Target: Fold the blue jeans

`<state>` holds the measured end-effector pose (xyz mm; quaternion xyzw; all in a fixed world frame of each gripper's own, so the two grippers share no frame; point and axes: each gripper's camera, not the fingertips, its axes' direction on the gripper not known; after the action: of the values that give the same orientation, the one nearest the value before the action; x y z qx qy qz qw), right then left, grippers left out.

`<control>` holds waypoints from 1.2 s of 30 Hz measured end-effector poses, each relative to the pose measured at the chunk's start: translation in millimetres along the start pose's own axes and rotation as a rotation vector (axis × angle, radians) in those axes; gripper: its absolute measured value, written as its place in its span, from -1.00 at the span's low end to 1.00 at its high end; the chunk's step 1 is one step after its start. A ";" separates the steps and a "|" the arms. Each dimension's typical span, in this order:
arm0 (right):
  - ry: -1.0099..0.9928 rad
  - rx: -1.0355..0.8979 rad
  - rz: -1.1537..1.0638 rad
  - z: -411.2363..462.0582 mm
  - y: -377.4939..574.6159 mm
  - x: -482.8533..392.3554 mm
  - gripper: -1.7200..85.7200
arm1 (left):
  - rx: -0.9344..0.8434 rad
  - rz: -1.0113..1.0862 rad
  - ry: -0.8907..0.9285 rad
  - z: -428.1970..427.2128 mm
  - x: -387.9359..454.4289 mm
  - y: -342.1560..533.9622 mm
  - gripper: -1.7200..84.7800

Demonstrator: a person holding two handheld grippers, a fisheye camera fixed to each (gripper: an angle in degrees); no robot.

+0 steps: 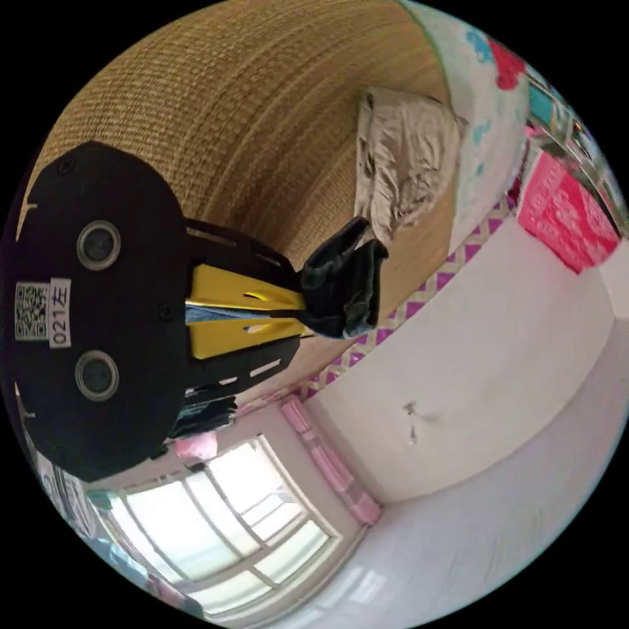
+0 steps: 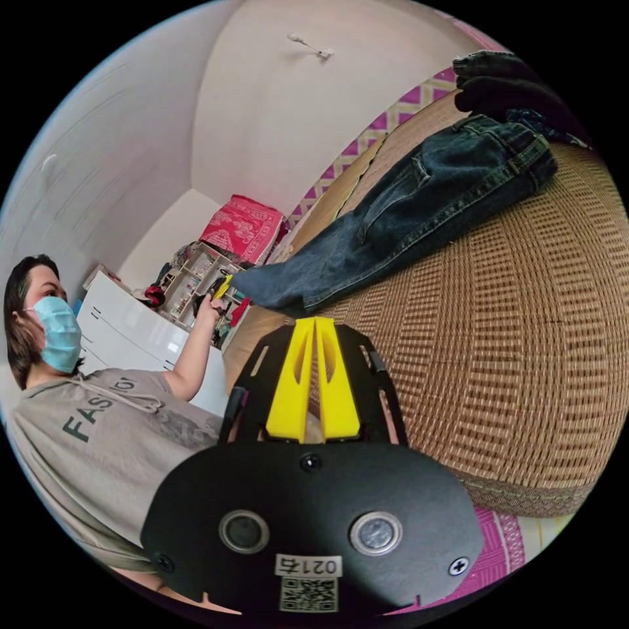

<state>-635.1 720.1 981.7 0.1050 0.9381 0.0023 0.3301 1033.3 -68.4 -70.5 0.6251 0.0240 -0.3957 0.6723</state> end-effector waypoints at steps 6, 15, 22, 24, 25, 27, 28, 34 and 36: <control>-0.038 0.019 -0.022 -17.3 12.4 6.8 -0.97 | -0.125 0.654 -0.175 103.3 334.2 88.8 -0.98; -0.088 0.055 -0.053 -39.5 26.4 12.2 -0.98 | -0.686 1.036 -0.472 416.2 447.9 349.3 -0.98; -0.112 0.074 -0.056 -48.7 29.5 13.7 -0.97 | -0.604 1.050 -0.350 422.0 464.0 348.3 -0.85; -0.112 0.087 -0.051 -51.1 29.4 13.6 -0.97 | -0.726 1.041 -0.329 447.5 443.8 356.7 -0.81; -0.112 0.089 -0.050 -51.5 29.2 13.5 -0.97 | -0.692 0.994 -0.270 437.9 437.0 345.0 -0.80; -0.118 0.094 -0.043 -52.6 28.0 13.3 -0.97 | -0.673 0.878 -0.040 415.8 426.5 316.5 -0.80; -0.120 0.096 -0.041 -52.8 27.5 13.3 -0.97 | -0.622 0.788 0.131 395.2 414.7 293.7 -0.81; -0.053 0.189 0.091 -74.1 12.4 18.8 -0.83 | -0.458 0.530 0.043 347.5 285.6 197.0 -0.84; 0.060 0.320 0.275 -111.0 -2.8 31.4 -0.67 | -0.496 0.446 -0.071 349.8 228.0 179.3 -0.85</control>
<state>-728.3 730.9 1048.9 0.2830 0.9128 -0.0984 0.2776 1128.6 -500.6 32.7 0.4181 -0.0410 -0.2425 0.8745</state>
